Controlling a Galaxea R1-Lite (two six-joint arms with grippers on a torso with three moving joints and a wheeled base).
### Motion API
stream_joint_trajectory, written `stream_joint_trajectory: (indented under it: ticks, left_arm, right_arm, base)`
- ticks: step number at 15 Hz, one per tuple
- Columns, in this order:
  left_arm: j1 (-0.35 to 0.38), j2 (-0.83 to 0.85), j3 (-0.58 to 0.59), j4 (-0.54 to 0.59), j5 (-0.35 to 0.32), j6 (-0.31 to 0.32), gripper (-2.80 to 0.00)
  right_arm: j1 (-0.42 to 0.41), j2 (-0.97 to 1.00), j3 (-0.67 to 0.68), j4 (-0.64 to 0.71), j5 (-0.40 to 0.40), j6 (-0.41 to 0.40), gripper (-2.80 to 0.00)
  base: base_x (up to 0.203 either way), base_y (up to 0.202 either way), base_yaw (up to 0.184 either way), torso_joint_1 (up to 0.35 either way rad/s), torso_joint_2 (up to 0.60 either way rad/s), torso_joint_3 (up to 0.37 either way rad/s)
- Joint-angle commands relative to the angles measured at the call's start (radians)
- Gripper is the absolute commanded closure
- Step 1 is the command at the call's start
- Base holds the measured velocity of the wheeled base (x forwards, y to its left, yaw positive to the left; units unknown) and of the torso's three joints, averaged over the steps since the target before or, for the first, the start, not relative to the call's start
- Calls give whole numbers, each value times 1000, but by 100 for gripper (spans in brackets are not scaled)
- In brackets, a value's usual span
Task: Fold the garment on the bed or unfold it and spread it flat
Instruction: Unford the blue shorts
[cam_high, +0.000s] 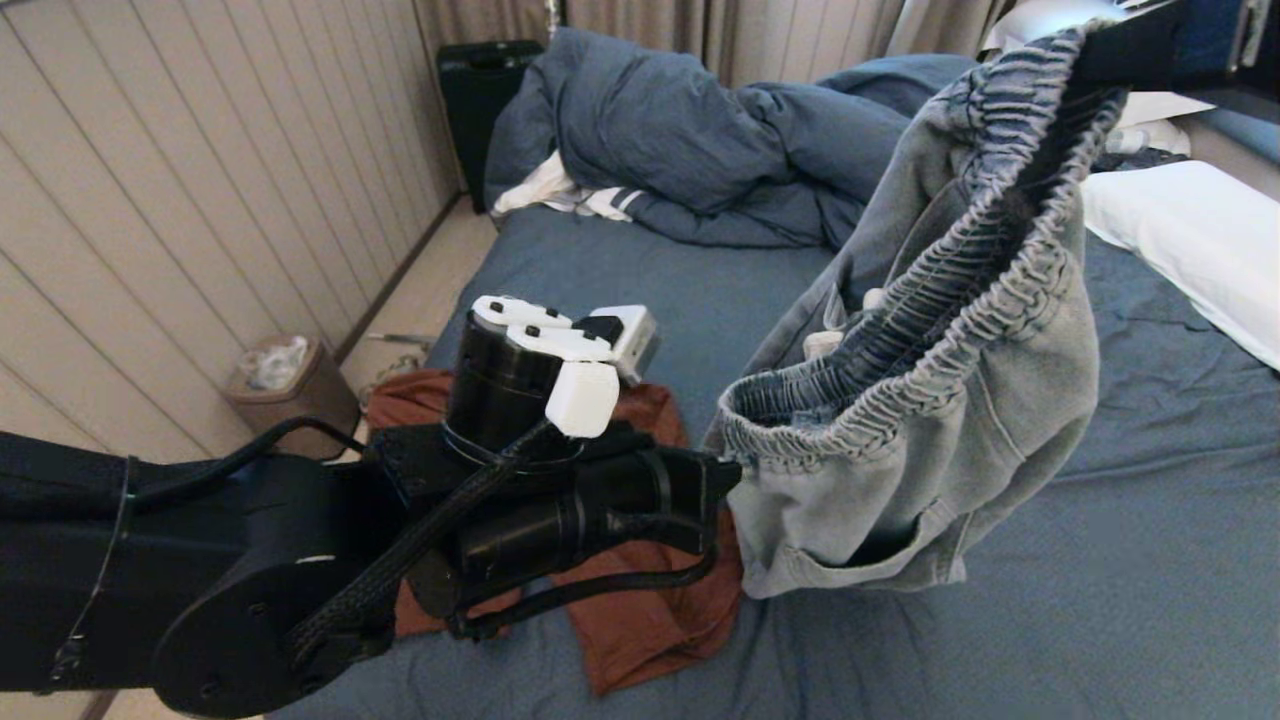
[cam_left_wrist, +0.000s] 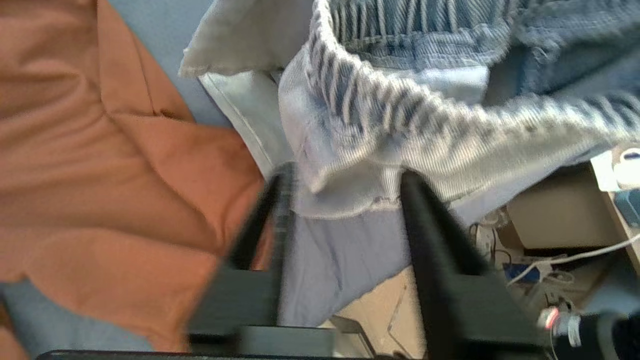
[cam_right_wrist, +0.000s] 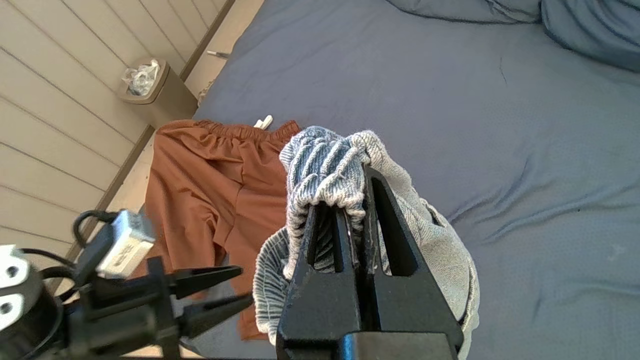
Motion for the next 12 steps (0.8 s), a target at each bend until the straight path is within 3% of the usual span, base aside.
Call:
stream_joint_trajectory:
  ticks: [1, 7, 12]
  left_arm:
    - [0, -36, 16, -26, -23, 2, -280]
    - [15, 107, -82, -78, -79, 47, -280]
    - [98, 218, -168, -101, -132, 81, -280]
  right_arm:
    - [2, 1, -7, 1, -2, 1, 0]
    - [11, -5, -12, 2, -3, -1, 0]
    - [13, -17, -12, 2, 14, -2, 0]
  base:
    - [0, 0, 0, 0, 0, 0]
    - [0, 0, 0, 0, 0, 0]
    - [0, 0, 0, 0, 0, 0]
